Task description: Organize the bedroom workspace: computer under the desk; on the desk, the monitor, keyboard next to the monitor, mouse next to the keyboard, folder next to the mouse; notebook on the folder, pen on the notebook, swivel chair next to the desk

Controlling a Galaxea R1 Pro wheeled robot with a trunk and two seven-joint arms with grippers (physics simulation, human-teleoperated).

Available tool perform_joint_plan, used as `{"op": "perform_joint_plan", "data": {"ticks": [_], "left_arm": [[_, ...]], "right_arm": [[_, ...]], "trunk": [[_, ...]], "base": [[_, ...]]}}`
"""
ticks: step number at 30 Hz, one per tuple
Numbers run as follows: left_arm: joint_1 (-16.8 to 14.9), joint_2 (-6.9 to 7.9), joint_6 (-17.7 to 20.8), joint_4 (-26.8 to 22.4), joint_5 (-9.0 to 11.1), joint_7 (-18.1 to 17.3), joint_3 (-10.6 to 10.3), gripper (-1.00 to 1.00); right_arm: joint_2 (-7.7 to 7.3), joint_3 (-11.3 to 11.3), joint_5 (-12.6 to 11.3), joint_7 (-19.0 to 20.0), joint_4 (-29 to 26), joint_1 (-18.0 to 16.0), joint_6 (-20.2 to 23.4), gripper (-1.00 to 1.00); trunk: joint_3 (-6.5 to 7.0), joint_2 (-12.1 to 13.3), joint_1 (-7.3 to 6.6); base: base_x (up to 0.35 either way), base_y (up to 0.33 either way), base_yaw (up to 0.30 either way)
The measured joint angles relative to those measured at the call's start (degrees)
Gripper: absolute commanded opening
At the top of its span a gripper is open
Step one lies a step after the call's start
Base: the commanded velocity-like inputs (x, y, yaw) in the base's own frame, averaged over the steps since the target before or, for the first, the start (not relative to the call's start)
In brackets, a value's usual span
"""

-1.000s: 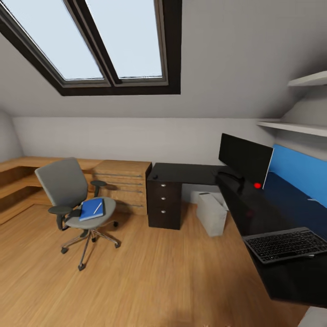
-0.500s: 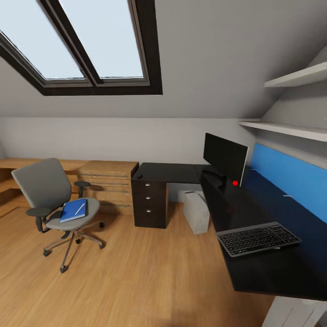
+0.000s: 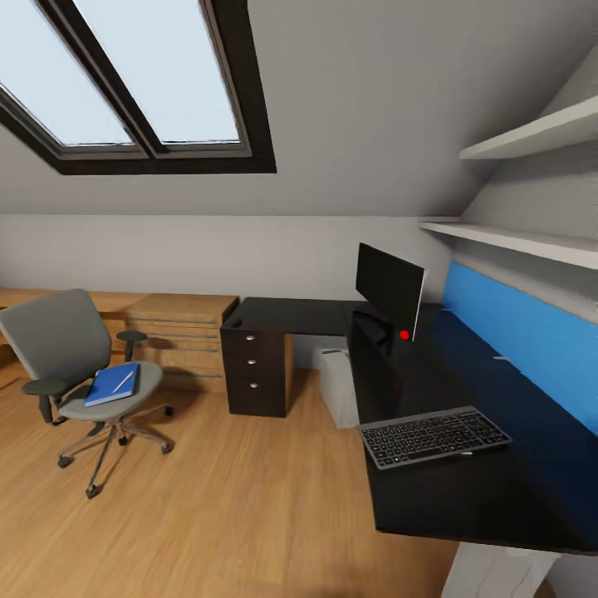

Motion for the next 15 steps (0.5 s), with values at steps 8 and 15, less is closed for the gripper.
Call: {"op": "perform_joint_plan", "data": {"ticks": [8, 15], "left_arm": [[0.0, 0.12, -0.1, 0.0, 0.0, 0.1, -0.1, 1.0], [0.0, 0.38, -0.1, -0.3, 0.4, 0.1, 0.2, 1.0]], "right_arm": [[-0.03, -0.1, 0.0, 0.0, -0.1, 0.0, -0.3, 1.0], [-0.17, -0.3, 0.0, -0.2, -0.3, 0.0, -5.3, 1.0]], "trunk": [[0.0, 0.0, 0.03], [0.0, 0.0, 0.03]], "base": [[-0.314, -0.07, 0.0], [-0.326, -0.009, 0.0]]}}
